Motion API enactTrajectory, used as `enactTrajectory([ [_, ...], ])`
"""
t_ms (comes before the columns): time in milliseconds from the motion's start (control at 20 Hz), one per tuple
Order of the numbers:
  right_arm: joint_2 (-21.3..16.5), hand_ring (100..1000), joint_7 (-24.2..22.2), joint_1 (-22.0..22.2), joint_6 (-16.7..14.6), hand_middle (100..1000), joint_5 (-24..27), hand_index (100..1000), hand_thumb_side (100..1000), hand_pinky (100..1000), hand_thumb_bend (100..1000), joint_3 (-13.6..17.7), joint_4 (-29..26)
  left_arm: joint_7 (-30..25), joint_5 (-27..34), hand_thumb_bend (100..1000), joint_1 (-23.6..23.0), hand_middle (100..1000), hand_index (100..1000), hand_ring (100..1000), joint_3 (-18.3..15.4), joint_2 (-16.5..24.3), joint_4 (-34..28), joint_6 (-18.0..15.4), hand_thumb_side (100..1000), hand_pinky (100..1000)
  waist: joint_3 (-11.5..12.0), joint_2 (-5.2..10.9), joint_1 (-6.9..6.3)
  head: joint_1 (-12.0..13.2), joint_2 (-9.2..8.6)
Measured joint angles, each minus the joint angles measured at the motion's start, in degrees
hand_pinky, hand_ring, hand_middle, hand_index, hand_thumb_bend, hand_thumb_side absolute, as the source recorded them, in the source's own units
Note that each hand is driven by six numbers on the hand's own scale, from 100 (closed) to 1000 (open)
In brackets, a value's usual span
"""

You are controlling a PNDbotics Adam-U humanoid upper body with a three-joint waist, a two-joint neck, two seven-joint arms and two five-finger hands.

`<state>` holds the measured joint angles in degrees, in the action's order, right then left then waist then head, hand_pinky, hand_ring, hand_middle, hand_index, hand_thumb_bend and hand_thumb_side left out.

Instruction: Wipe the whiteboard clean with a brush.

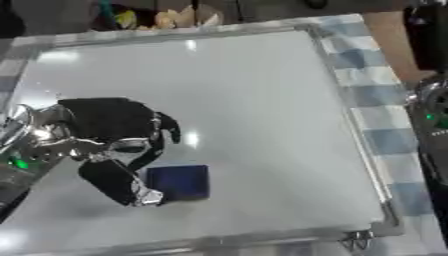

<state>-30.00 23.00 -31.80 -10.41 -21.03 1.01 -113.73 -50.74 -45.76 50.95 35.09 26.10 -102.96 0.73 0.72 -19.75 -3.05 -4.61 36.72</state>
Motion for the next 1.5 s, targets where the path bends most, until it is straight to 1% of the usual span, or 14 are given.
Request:
enactTrajectory([
  [100,0.0,813,0.0,0.0,0.0,753,0.0,802,901,776,100,0.0,0.0,0.4,-0.1,408,0.0,765,285,661,0.2,-0.4,0.5,-0.1,757,532,0.0,-0.08,0.0,0.0,-0.05],
  [150,0.0,813,0.0,0.0,0.0,753,0.0,802,901,776,100,0.0,0.0,0.6,-0.2,415,0.0,758,278,651,0.3,-0.6,0.8,-0.1,723,522,-0.1,-0.14,0.0,0.0,-0.09],
  [250,0.0,813,0.0,0.0,0.0,753,0.1,802,900,776,100,0.0,0.0,1.1,-0.3,424,0.0,756,276,646,0.6,-0.9,1.2,-0.3,694,514,-0.1,-0.34,0.0,0.0,-0.22],
  [450,0.0,813,0.0,0.0,0.0,752,0.3,802,900,776,100,0.0,0.0,1.8,-0.8,439,-0.2,760,281,645,1.1,-1.5,1.8,-0.7,672,512,-0.3,-0.43,0.0,0.0,-0.58],
  [700,0.0,812,0.0,0.0,0.0,752,0.4,801,900,776,100,0.0,0.0,2.3,-1.2,432,-0.4,747,271,627,1.8,-1.9,2.2,-1.2,625,496,-0.3,-0.47,-0.01,-0.1,-0.62],
  [900,0.0,812,0.0,0.0,0.0,750,0.5,799,899,776,100,0.0,0.0,3.6,-2.1,414,-0.6,721,267,611,2.1,-2.0,2.5,-1.9,620,477,-0.3,-0.55,-0.01,-0.3,-1.04],
  [1100,0.0,812,0.0,0.0,0.0,750,0.5,799,899,777,100,0.0,0.0,5.4,-3.0,379,-0.8,701,261,605,2.3,-2.5,3.4,-2.2,622,469,-0.3,-0.56,-0.01,-0.3,-1.1],
  [1200,0.0,811,0.0,0.0,0.0,750,0.5,799,899,777,100,0.0,0.0,6.1,-3.2,376,-1.1,697,260,603,2.5,-2.5,4.0,-2.3,622,466,-0.3,-0.56,-0.01,-0.4,-1.11],
  [1350,0.0,811,0.0,0.0,0.0,750,0.5,799,899,777,100,0.0,0.0,7.2,-3.2,348,-1.2,673,249,584,2.5,-2.6,4.8,-2.2,630,446,-0.3,-0.58,-0.01,-0.5,-1.12],
  [1500,0.0,812,0.0,0.0,0.0,749,0.5,799,899,777,100,0.0,0.0,8.8,-3.2,342,-1.7,684,254,580,2.6,-2.9,5.5,-1.7,626,437,-0.2,-0.72,-0.01,-0.6,-1.17],
])
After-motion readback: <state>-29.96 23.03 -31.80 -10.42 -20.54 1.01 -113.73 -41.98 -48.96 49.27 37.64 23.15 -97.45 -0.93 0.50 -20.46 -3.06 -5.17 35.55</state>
